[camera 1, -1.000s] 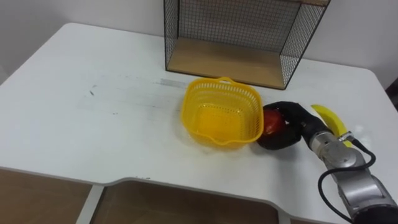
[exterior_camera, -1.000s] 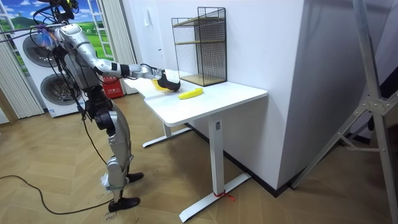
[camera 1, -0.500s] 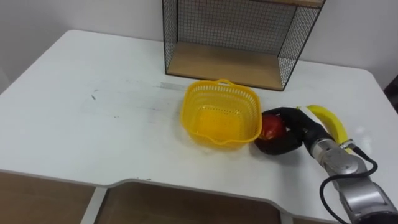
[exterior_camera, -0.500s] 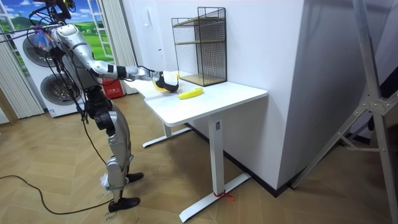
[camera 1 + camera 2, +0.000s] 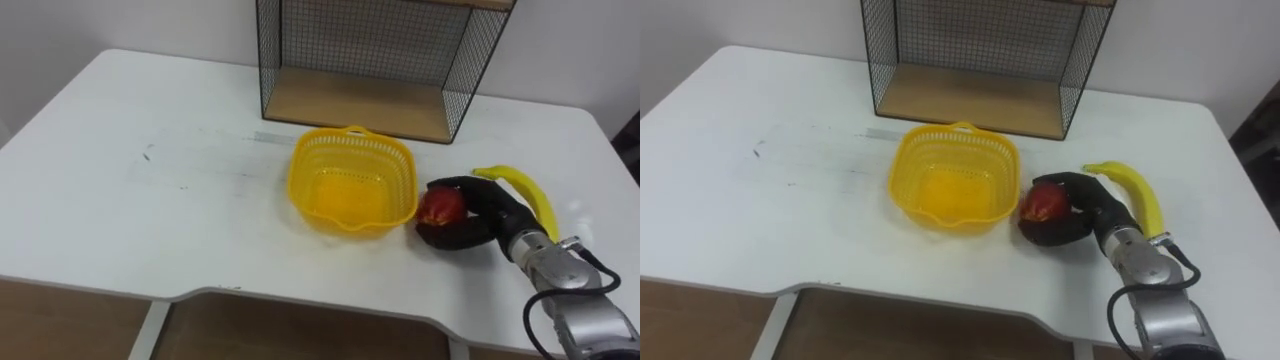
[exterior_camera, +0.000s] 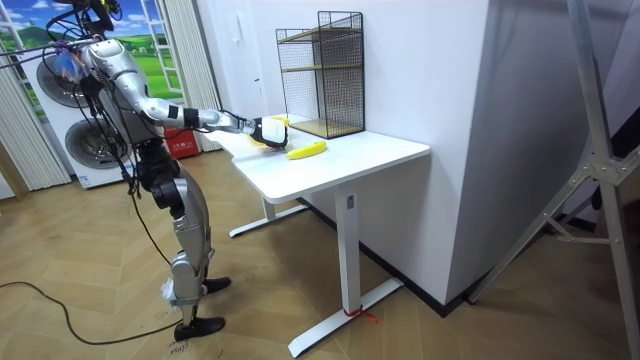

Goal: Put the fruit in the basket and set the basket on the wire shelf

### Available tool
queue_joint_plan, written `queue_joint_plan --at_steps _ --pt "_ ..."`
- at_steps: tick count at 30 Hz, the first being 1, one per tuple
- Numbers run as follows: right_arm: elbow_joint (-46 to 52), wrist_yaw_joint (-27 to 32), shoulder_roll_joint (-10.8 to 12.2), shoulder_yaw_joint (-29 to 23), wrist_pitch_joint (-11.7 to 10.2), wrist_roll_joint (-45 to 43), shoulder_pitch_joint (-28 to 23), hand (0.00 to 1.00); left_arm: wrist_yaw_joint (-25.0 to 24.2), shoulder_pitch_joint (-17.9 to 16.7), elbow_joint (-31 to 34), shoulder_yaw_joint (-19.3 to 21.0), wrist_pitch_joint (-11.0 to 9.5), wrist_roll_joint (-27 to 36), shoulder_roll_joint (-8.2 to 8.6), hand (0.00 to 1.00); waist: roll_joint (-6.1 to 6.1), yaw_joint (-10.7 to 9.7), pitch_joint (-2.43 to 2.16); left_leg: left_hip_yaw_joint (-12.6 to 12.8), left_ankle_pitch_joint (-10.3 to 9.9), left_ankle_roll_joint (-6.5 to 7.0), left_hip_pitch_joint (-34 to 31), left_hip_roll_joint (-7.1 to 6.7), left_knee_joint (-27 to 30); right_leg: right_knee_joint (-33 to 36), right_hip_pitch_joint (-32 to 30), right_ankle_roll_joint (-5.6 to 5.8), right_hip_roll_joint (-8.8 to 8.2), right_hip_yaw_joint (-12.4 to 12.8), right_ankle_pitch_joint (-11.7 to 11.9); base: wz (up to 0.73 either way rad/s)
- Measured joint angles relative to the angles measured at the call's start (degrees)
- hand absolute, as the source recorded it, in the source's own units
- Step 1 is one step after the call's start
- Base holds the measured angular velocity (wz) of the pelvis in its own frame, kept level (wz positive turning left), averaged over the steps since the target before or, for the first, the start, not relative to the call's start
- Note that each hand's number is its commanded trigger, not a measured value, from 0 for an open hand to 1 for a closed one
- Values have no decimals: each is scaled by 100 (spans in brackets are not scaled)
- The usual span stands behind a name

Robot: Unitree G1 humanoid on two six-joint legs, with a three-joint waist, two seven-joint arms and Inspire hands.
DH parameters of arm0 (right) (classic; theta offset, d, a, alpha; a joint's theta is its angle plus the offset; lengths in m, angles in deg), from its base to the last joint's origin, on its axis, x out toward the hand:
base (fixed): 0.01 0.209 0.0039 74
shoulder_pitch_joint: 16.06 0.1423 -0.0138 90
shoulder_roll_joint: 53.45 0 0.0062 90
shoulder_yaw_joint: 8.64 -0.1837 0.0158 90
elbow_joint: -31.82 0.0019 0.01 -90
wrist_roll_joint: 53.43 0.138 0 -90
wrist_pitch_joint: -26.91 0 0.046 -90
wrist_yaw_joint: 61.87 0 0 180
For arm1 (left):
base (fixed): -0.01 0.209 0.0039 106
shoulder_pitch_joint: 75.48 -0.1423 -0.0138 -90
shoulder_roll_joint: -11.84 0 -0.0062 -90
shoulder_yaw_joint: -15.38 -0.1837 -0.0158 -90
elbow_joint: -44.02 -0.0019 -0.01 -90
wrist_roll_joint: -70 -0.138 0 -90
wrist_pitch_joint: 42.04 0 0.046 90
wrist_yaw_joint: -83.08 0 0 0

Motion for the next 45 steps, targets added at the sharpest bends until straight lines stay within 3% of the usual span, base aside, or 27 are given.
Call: queue_joint_plan --at_steps 8,13,18,26,36,45 --pt "0 330 -13 -104 -1 66 1 100 0 -29 -52 -11 -22 2 16 0 -3 -72 13 40 0 -1 96 10 -73 -14 -1 0 7 87 -2 -3" --pt "103 418 -104 -104 -3 70 8 100 0 0 -45 -10 -50 1 17 0 -21 -67 -9 90 5 -6 92 11 -131 -8 -81 -3 -7 148 -10 -7" --pt "704 578 -231 -106 -4 136 12 100 0 -8 -47 -4 -45 1 16 0 -21 -66 -10 186 6 -4 155 26 -231 -5 -75 -1 -13 264 -8 -9" --pt "1194 602 -234 -105 -4 126 22 100 -1 -20 -38 -4 -43 2 13 0 6 -77 17 186 8 -10 239 26 -312 -17 2 0 -11 253 -8 -1" --pt "2208 774 -236 -97 -17 123 31 100 0 -73 -39 9 -54 -2 13 0 -51 32 -12 208 8 -10 278 29 -342 -15 16 0 -11 269 -8 0" --pt "2976 780 -235 -85 -17 -177 37 100 0 -74 -73 98 -42 1 24 0 -135 98 38 185 11 -14 204 27 -306 -8 -42 0 -11 252 -7 0"
